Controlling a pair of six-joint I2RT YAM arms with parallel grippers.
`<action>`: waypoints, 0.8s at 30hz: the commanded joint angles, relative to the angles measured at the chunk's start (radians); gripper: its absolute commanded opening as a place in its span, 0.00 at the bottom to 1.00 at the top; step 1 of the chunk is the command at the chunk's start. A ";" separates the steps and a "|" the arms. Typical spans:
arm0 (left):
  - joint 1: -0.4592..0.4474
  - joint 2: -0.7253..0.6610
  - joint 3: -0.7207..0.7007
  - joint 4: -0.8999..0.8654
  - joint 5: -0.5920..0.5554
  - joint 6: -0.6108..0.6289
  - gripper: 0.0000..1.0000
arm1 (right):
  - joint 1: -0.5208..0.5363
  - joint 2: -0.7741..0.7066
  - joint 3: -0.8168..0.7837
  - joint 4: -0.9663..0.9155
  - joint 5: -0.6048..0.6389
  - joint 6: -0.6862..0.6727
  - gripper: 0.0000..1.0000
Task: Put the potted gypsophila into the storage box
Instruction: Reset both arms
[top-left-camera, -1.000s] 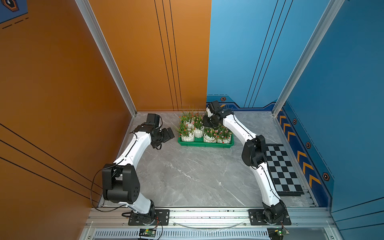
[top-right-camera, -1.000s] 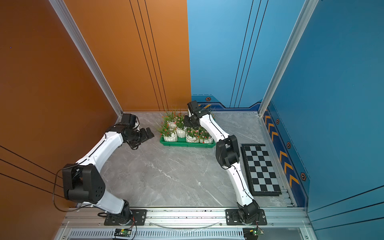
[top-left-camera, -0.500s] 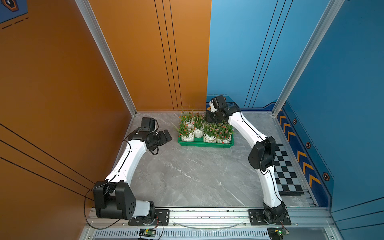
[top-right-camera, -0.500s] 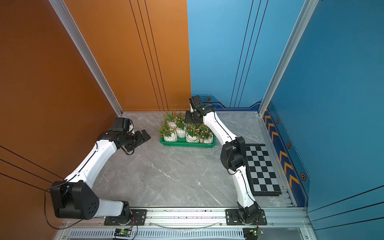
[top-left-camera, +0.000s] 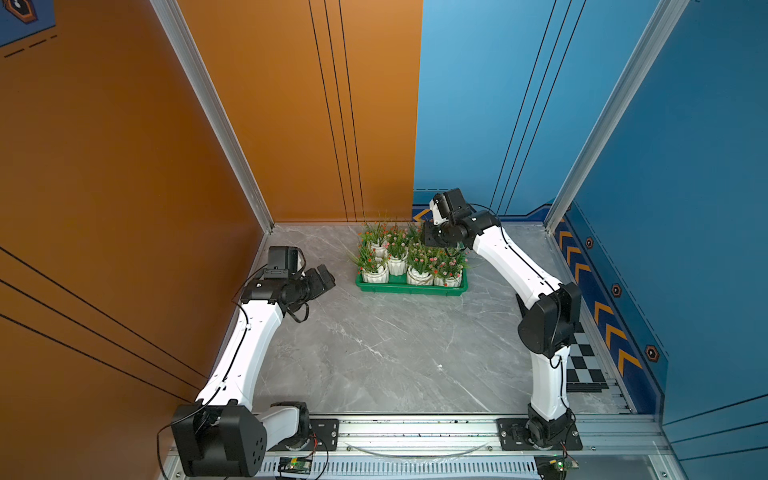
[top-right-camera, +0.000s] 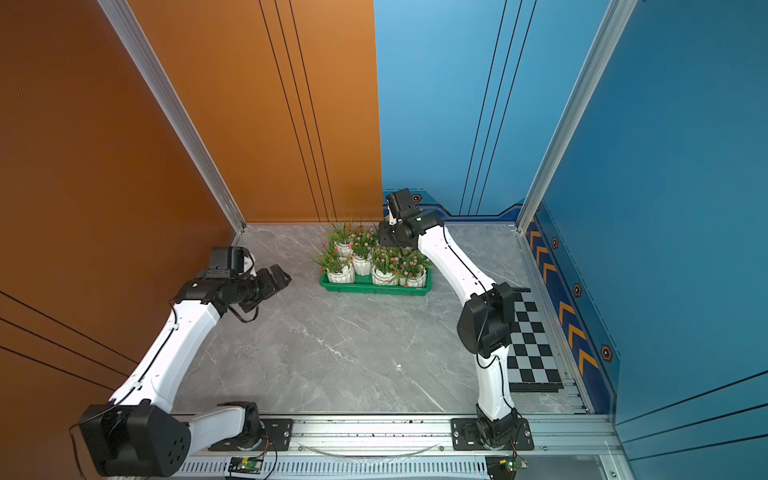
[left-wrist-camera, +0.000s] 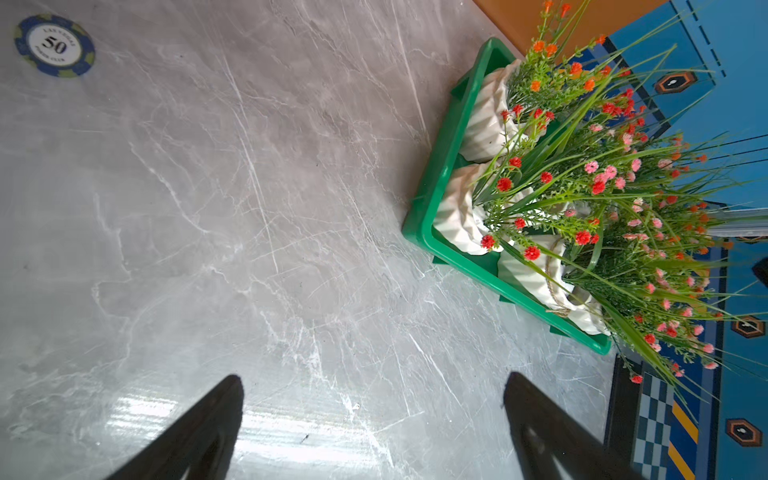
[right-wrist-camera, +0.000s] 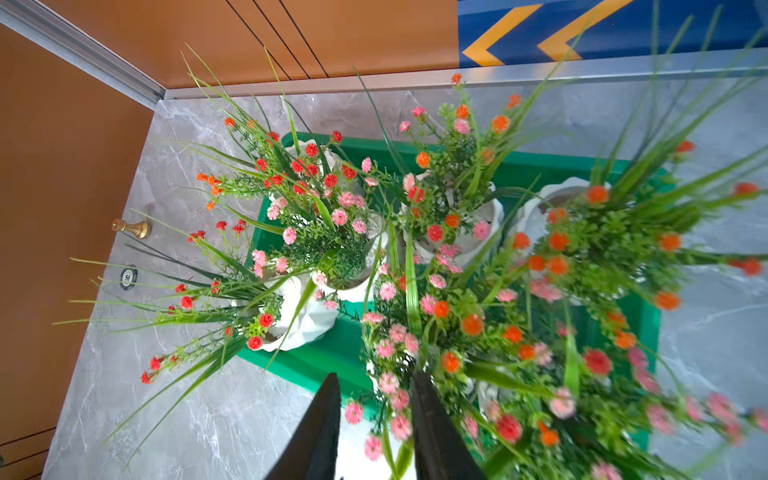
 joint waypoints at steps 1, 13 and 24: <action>0.020 -0.037 -0.015 -0.017 0.013 -0.007 0.98 | -0.030 -0.099 -0.062 0.009 0.039 -0.028 0.32; 0.047 -0.082 -0.012 -0.020 -0.026 0.113 0.98 | -0.208 -0.516 -0.599 0.105 0.048 -0.054 0.44; 0.045 -0.083 -0.073 0.110 -0.067 0.221 0.98 | -0.390 -0.731 -0.916 0.157 0.047 -0.097 1.00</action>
